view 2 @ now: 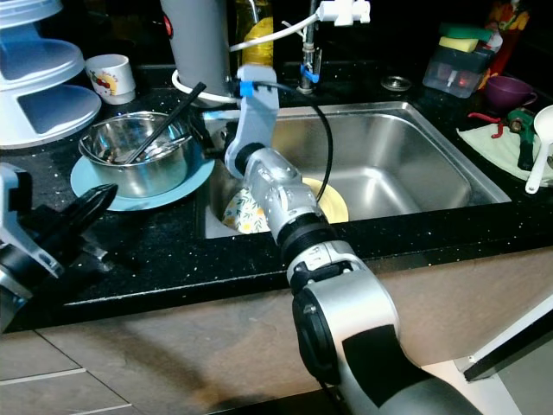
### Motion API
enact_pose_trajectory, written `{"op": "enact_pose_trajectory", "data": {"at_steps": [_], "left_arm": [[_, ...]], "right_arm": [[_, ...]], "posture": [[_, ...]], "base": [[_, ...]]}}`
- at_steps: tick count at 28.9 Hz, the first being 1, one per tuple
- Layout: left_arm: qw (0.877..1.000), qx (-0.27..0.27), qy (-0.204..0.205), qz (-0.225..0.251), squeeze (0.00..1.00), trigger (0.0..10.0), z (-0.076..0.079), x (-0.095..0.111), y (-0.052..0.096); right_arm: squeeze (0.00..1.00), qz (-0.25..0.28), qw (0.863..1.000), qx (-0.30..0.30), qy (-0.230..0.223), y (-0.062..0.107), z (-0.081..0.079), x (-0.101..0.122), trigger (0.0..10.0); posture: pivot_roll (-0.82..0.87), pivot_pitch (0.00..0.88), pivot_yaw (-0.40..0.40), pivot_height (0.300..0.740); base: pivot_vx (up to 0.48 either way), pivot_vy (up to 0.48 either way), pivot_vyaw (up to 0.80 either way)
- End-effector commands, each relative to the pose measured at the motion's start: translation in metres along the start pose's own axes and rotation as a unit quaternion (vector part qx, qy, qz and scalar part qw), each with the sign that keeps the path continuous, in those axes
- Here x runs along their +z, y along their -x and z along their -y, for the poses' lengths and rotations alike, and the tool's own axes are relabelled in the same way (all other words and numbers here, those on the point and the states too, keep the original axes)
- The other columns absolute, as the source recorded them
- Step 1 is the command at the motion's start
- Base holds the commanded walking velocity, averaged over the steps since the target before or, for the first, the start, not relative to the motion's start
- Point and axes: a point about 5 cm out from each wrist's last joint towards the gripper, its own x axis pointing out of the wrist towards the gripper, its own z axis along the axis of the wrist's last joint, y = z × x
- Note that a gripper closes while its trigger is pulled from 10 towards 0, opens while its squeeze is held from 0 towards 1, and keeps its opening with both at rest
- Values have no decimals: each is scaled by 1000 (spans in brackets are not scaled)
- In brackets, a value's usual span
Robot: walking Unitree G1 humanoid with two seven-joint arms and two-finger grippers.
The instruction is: Kitchen organization
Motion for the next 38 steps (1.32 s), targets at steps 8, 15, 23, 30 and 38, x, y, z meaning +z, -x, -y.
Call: {"op": "enact_pose_trajectory", "data": {"at_steps": [8, 15, 23, 30, 38], "left_arm": [[1000, -13, -6, -3, 0, 10000, 0, 3, 5], [1000, -14, -7, -6, 0, 10000, 1, 1, 3], [1000, -13, -9, -11, 0, 10000, 1, 1, 5], [1000, -14, -11, -11, 0, 10000, 2, 1, 4], [1000, -15, -11, -11, 0, 10000, 3, 0, 3]], "right_arm": [[0, -8, 997, 11, -76, -6, -15, 0, 10000], [0, -6, 997, 17, -75, -7, -21, 2, 10000], [0, -9, 997, 20, -77, -9, -26, -1, 2471], [0, -11, 996, 21, -82, -9, -28, -2, 0], [0, -2, 995, 23, -95, -10, -29, 2, 0]], "posture": [[66, 238, -52, 740], [63, 240, -51, 740], [66, 241, -56, 740], [64, 239, -57, 740], [62, 239, -58, 740]], "base": [[0, 0, 0], [0, 0, 0], [0, 0, 0], [0, 0, 0], [0, 0, 0]]}}
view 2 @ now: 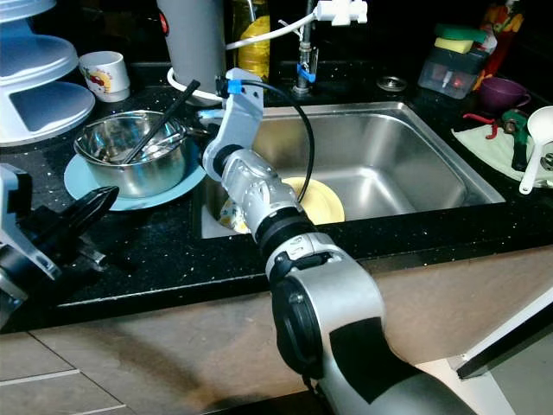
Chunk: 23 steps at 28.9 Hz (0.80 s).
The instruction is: Kitchen organization
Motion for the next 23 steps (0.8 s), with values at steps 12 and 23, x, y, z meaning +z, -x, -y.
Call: {"op": "enact_pose_trajectory", "data": {"at_steps": [12, 23], "left_arm": [[1000, -5, -11, -10, 0, 10000, 1, -1, 2], [1000, -14, -10, -10, 0, 10000, 0, 1, 1]], "right_arm": [[0, 7, 999, 12, -29, -3, -11, 4, 0], [0, 63, 988, 34, -139, -2, -10, 53, 0]], "posture": [[63, 236, -60, 740], [61, 236, -56, 740]], "base": [[0, 0, 0], [0, 0, 0]]}}
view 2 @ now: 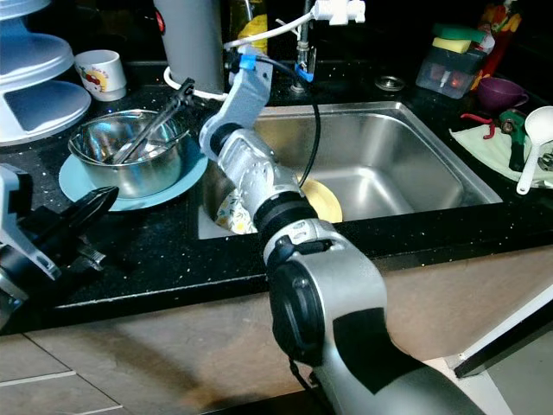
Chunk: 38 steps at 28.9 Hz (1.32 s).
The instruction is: Kitchen organization
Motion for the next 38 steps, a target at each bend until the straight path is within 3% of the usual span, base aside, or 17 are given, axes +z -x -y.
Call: {"op": "enact_pose_trajectory", "data": {"at_steps": [1, 6, 14, 23, 24, 26, 29, 30, 32, 34, 38], "left_arm": [[1000, -8, -5, -7, 0, 10000, 0, 0, 1], [1000, -10, -7, -5, 0, 10000, -1, 0, 0], [1000, -11, -9, 0, 0, 10000, -2, 2, -3], [1000, -14, -10, 6, 0, 10000, -3, 5, -5], [1000, -15, -10, 8, 0, 10000, -2, 5, -6], [1000, -16, -9, 9, 0, 10000, -2, 5, -7], [999, -26, 1, 19, 0, 10000, 4, 6, -13], [999, -26, 1, 19, 0, 10000, 4, 6, -13], [998, -44, 18, 31, 0, 10000, 15, 8, -22], [997, -61, 27, 36, 0, 10000, 24, 8, -28], [997, -70, 25, 28, 0, 10000, 33, 4, -40]], "right_arm": [[0, 22, 999, 21, -25, -2, -10, 18, 0], [0, 60, 995, 30, -69, 1, -9, 47, 0], [0, 77, 992, 43, -88, 3, -12, 61, 0], [0, 175, 979, 41, -99, 18, -4, 115, 0], [0, 212, 973, 29, -84, 27, 5, 135, 0], [0, 223, 972, 24, -73, 31, 9, 141, 0], [0, 240, 971, -5, 13, 44, 26, 155, 0], [0, 240, 971, -5, 13, 44, 26, 155, 0], [0, 230, 969, -26, 82, 50, 38, 154, 0], [0, 217, 968, -40, 122, 52, 47, 148, 0], [0, 176, 964, -68, 189, 55, 68, 125, 0]], "posture": [[61, 235, -55, 740], [59, 233, -50, 740], [61, 224, -46, 740], [63, 223, -47, 740], [63, 219, -45, 740], [63, 219, -45, 740], [59, 210, -39, 740], [59, 210, -39, 740], [56, 210, -35, 740], [52, 212, -28, 740], [51, 214, -22, 740]], "base": [[0, 0, 0], [0, 0, 0], [0, 0, 0], [0, 0, 0], [0, 0, 0], [0, 0, 0], [0, 0, 0], [0, 0, 0], [0, 0, 0], [0, 0, 0], [0, 0, 0]]}}
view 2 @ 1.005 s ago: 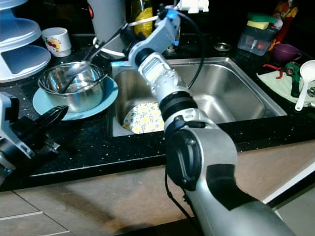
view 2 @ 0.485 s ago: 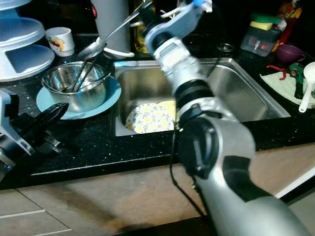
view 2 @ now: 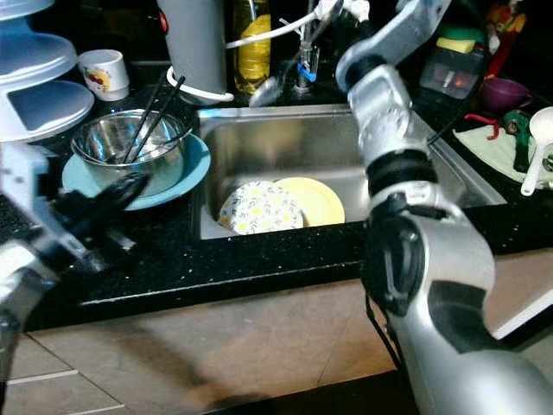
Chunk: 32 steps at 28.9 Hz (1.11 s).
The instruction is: Kitchen organization
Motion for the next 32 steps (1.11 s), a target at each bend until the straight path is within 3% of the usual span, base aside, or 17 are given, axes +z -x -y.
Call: {"op": "enact_pose_trajectory", "data": {"at_steps": [1, 5, 6, 7, 13, 15, 16, 18, 19, 25, 32], "left_arm": [[1000, 1, 0, -8, 0, 10000, 2, -3, -2], [1000, -14, 0, -3, 0, 10000, 10, -3, -18], [1000, -14, 0, -3, 0, 10000, 10, -3, -18], [1000, -24, 2, 1, 0, 10000, 15, -2, -24], [999, -31, 12, 1, 0, 10000, 21, -5, -31], [999, -37, 14, -2, 0, 10000, 24, -6, -33], [999, -41, 13, -6, 0, 10000, 24, -6, -35], [999, -43, 11, -9, 0, 10000, 25, -7, -35], [999, -45, 9, -13, 0, 10000, 25, -8, -36], [997, -62, 14, -31, 0, 10000, 29, -11, -41], [995, -83, 16, -56, 0, 10000, 35, -18, -41]], "right_arm": [[0, 4, 1000, 11, 29, 1, -2, -1, 0], [0, -50, 996, -9, 67, 19, 20, -40, 0], [0, -50, 996, -9, 67, 19, 20, -40, 0], [0, -73, 994, -17, 80, 29, 29, -57, 0], [0, -101, 991, -28, 85, 39, 36, -76, 0], [0, -126, 988, -23, 88, 45, 37, -90, 431], [0, -140, 986, -20, 92, 48, 37, -97, 4235], [0, -149, 984, -18, 93, 50, 37, -102, 4706], [0, -157, 984, -18, 88, 54, 38, -108, 10000], [0, -178, 983, -7, 47, 56, 32, -119, 10000], [0, -207, 977, 26, 40, 61, 19, -135, 10000]], "posture": [[51, 214, -22, 740], [59, 225, -17, 740], [59, 225, -17, 740], [55, 227, -12, 740], [59, 232, -11, 740], [59, 232, -11, 740], [63, 238, -11, 740], [63, 238, -11, 740], [66, 241, -10, 740], [70, 242, -6, 740], [70, 241, -5, 740]], "base": [[0, 0, 0], [0, 0, 0], [0, 0, 0], [0, 0, 0], [0, 0, 0], [0, 0, 0], [0, 0, 0], [0, 0, 0], [0, 0, 0], [0, 0, 0], [0, 0, 0]]}}
